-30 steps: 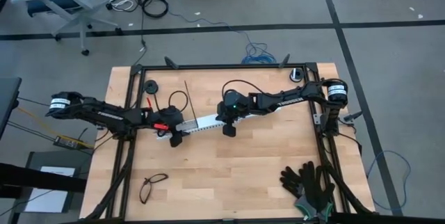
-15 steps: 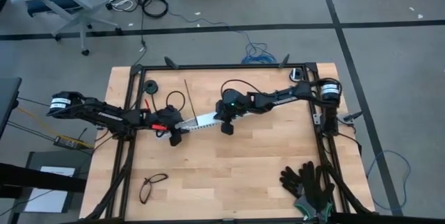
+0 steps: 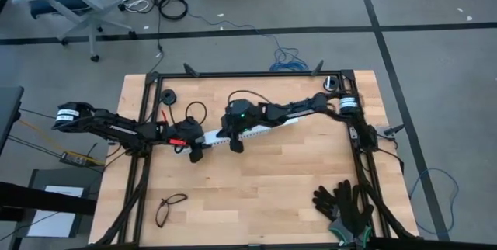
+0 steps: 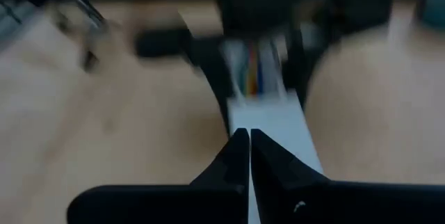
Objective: Ziptie cables
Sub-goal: Close the white cable duct using the cover
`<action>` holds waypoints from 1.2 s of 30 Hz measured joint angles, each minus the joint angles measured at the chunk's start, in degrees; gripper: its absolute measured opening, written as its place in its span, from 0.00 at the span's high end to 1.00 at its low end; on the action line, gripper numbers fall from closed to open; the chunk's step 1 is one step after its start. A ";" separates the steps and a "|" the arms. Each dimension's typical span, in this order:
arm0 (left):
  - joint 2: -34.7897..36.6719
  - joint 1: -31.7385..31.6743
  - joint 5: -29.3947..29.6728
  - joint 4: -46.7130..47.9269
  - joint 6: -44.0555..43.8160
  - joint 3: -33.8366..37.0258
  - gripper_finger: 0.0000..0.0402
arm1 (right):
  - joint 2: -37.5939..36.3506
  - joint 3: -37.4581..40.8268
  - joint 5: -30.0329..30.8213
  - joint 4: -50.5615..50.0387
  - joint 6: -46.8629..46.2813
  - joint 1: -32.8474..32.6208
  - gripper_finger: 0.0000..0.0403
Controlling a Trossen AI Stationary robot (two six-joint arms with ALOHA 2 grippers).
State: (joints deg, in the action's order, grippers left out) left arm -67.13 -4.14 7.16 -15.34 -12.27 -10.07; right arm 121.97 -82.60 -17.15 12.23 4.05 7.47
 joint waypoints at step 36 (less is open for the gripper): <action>17.87 4.67 1.49 18.16 -3.97 -0.40 0.39 | -10.69 3.38 7.11 -11.06 2.16 -2.00 1.00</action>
State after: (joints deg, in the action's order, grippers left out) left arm -49.27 0.53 8.65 2.82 -16.24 -10.46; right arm 111.28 -79.22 -10.04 1.18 6.22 5.48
